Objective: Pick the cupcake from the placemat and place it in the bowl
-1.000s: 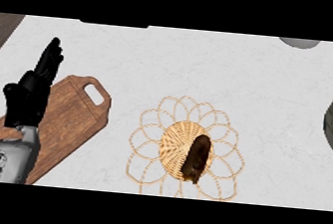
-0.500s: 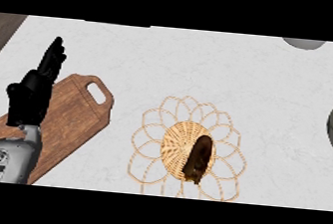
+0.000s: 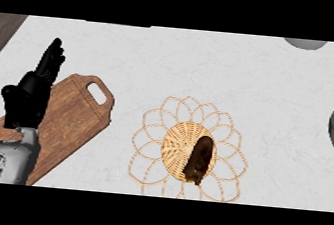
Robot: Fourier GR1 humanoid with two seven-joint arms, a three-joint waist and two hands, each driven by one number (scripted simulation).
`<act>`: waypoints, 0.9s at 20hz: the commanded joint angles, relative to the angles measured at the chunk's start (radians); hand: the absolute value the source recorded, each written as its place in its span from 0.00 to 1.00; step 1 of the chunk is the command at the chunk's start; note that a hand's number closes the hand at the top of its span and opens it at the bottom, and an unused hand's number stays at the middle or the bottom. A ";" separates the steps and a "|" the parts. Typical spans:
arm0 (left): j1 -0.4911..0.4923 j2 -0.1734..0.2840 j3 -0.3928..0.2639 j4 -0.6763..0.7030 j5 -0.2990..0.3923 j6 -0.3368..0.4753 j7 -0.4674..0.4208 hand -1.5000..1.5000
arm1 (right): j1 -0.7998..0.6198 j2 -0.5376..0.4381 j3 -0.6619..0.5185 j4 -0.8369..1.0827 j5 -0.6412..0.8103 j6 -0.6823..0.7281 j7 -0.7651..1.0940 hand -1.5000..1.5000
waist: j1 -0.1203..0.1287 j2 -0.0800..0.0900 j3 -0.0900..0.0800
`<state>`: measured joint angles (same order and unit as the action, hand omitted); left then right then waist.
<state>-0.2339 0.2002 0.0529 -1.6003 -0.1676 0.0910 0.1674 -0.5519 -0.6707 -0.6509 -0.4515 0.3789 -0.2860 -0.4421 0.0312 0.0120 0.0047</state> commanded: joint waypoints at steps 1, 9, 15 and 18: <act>-0.018 0.016 0.016 0.003 -0.009 -0.001 0.012 0.50 | -0.029 -0.008 -0.058 0.090 -0.067 0.006 -0.122 0.00 | -0.008 -0.002 -0.001; 0.052 0.005 0.016 -0.050 -0.002 -0.009 0.015 0.50 | 0.113 -0.154 -0.160 0.131 -0.209 0.250 -0.191 0.00 | -0.026 -0.009 -0.002; 0.029 -0.001 0.031 -0.010 -0.038 0.029 0.014 0.50 | 0.278 -0.171 -0.211 0.063 -0.328 0.505 -0.252 0.00 | -0.048 -0.014 -0.004; 0.053 0.013 0.048 -0.002 0.008 -0.025 -0.044 0.50 | 0.334 -0.153 -0.184 -0.015 -0.351 0.560 -0.227 0.00 | -0.043 -0.015 -0.006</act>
<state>-0.2025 0.2110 0.0867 -1.6340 -0.1731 0.0821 0.1852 -0.3037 -0.8186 -0.8324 -0.4157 0.0730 0.1625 -0.6462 -0.0094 -0.0023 -0.0001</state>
